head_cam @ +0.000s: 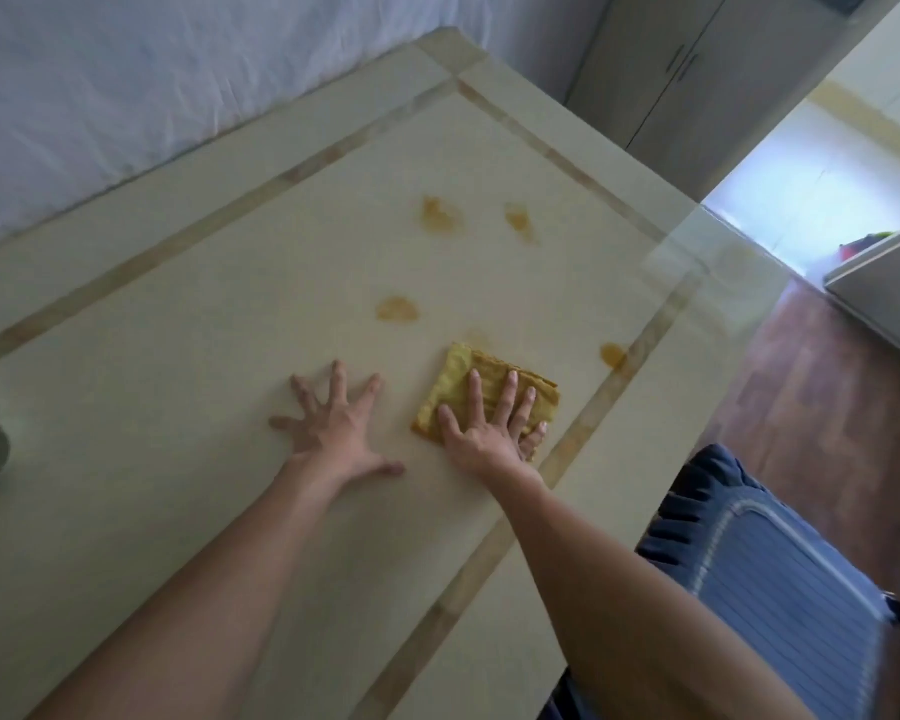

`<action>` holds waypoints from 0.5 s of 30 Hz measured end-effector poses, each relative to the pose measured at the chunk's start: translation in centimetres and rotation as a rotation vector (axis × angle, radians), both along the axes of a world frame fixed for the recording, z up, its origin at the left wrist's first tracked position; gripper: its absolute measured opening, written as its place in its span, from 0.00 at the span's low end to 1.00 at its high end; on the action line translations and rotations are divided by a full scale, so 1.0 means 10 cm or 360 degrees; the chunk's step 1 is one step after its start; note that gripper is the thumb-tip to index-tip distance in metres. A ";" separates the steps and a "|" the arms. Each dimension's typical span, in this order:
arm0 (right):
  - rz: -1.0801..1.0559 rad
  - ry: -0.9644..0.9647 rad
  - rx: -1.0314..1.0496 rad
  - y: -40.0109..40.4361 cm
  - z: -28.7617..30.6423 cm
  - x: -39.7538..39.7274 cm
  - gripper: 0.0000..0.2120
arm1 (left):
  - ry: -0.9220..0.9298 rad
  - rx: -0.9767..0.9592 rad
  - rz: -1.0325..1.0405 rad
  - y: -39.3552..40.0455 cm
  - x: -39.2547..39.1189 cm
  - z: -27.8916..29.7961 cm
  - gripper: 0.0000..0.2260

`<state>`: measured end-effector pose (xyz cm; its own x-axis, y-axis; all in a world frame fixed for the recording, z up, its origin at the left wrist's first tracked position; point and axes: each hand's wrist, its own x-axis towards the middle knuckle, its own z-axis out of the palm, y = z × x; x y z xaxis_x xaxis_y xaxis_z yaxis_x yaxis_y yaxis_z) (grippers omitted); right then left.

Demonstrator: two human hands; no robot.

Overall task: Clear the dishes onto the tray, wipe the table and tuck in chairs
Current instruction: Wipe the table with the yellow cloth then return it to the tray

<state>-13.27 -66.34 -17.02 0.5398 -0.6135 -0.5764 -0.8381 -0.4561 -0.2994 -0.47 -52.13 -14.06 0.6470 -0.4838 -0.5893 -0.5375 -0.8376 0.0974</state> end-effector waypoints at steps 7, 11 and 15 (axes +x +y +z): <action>0.0218 -0.0052 -0.0132 -0.66 -0.07 0.56 0.36 | -0.0073 0.0040 0.0034 -0.37 0.45 -0.07 0.63; 0.0421 -0.0030 -0.0158 -0.95 -0.07 1.01 0.36 | -0.0074 0.0026 0.0041 -0.41 0.56 -0.08 0.65; 0.0683 -0.0077 -0.0173 -0.81 -0.07 0.97 0.35 | -0.0119 0.0027 0.0156 -0.33 0.83 0.04 0.63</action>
<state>-3.58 -74.40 -17.70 0.7837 -0.3835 -0.4887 -0.5520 -0.7907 -0.2647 7.82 -55.42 -13.70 0.7332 -0.4066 -0.5451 -0.4583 -0.8876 0.0456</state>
